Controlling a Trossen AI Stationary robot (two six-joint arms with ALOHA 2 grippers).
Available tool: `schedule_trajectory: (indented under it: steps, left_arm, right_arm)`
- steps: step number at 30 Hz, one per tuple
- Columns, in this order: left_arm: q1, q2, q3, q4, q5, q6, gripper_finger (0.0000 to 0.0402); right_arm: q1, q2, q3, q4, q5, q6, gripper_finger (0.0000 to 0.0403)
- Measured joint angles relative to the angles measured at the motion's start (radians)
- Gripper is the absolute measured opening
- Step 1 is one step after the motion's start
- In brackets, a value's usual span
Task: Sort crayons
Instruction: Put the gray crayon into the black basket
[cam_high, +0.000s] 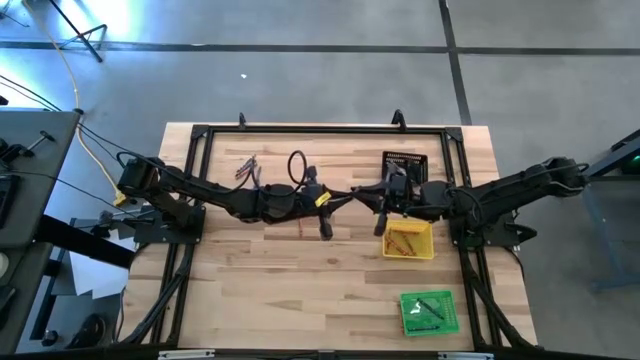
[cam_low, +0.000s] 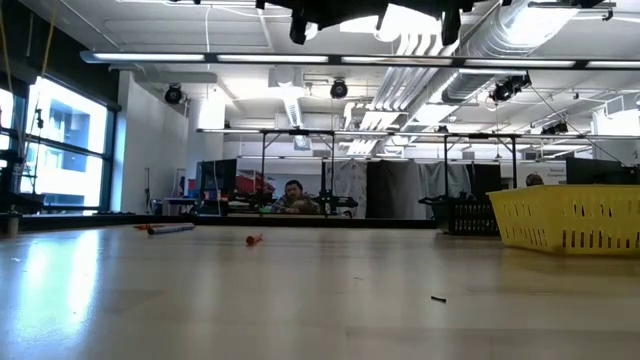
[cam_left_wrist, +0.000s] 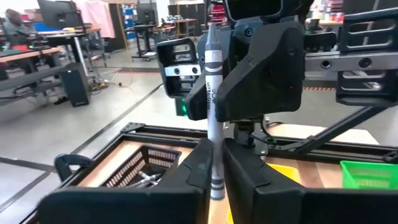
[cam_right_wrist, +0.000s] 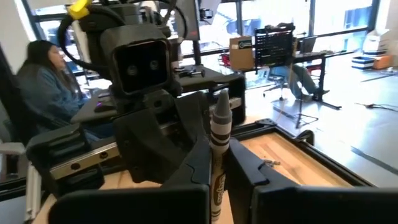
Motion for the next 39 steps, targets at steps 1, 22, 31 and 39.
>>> schedule_trajectory:
  steps: [1,22,31,39]
  left_arm:
    - [0.0,0.0,0.0,0.0,-0.009,0.0,0.0035]
    - [0.0,0.0,0.0,-0.076,-0.029,-0.037,0.01]
    - [-0.014,0.0,0.0,-0.091,-0.031,-0.037,0.0099]
    - [-0.025,0.0,0.0,-0.094,-0.032,-0.036,0.0099]
  right_arm:
    - [0.0,-0.001,0.0,-0.001,0.01,-0.004,0.0007]
    - [-0.442,-0.03,0.123,-1.011,0.228,0.175,0.0001]
    - [-0.667,-0.025,-0.01,-0.972,0.065,0.177,0.0002]
    - [-0.723,-0.025,-0.104,-0.857,-0.013,0.18,0.0005]
